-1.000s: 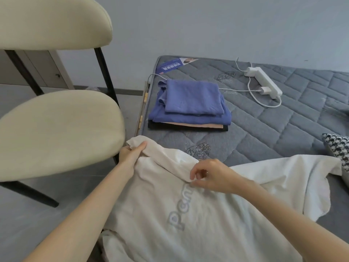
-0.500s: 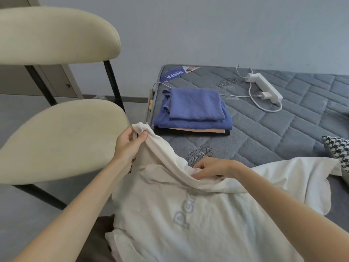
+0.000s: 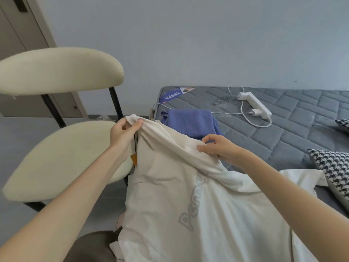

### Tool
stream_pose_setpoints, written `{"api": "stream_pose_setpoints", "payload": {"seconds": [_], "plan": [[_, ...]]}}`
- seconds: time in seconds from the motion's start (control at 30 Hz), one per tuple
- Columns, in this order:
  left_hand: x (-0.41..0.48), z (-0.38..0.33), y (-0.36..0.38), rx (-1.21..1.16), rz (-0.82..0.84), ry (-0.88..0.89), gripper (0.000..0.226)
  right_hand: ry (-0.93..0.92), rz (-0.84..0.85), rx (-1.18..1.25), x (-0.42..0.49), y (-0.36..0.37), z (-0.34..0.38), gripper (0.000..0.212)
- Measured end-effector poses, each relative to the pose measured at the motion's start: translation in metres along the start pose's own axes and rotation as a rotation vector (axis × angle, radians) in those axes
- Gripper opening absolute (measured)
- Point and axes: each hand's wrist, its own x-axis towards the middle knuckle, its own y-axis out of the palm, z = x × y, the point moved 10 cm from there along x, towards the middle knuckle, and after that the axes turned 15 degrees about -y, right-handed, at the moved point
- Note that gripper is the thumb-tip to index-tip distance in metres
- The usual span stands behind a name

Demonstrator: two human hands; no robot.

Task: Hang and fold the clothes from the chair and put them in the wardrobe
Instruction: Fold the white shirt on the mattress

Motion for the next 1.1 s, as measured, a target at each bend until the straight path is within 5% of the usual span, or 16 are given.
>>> {"api": "stream_pose_setpoints", "payload": {"seconds": [0.17, 0.27, 0.4, 0.63, 0.8, 0.97, 1.1], "plan": [[-0.001, -0.004, 0.023, -0.090, 0.078, -0.141, 0.006, 0.058, -0.017, 0.438, -0.003, -0.009, -0.004, 0.031], [-0.002, 0.003, 0.033, -0.121, 0.122, -0.189, 0.011, 0.112, 0.161, 0.273, -0.008, 0.016, -0.010, 0.023], [-0.006, 0.008, 0.047, -0.071, 0.180, -0.207, 0.009, -0.013, 0.187, -0.166, 0.002, 0.040, -0.015, 0.057], [-0.007, 0.009, 0.041, -0.029, 0.203, -0.240, 0.019, -0.158, -0.079, -0.366, 0.020, 0.016, 0.002, 0.010], [-0.011, 0.004, 0.046, -0.013, 0.193, -0.198, 0.017, -0.210, -0.409, -0.552, 0.010, -0.027, 0.017, 0.022], [-0.019, 0.002, 0.063, -0.008, 0.241, -0.185, 0.016, -0.054, -0.035, -0.319, 0.013, 0.047, -0.023, 0.069], [-0.022, -0.006, 0.060, 0.047, 0.256, -0.142, 0.020, -0.138, -0.172, -0.373, 0.023, 0.042, -0.016, 0.022]]}}
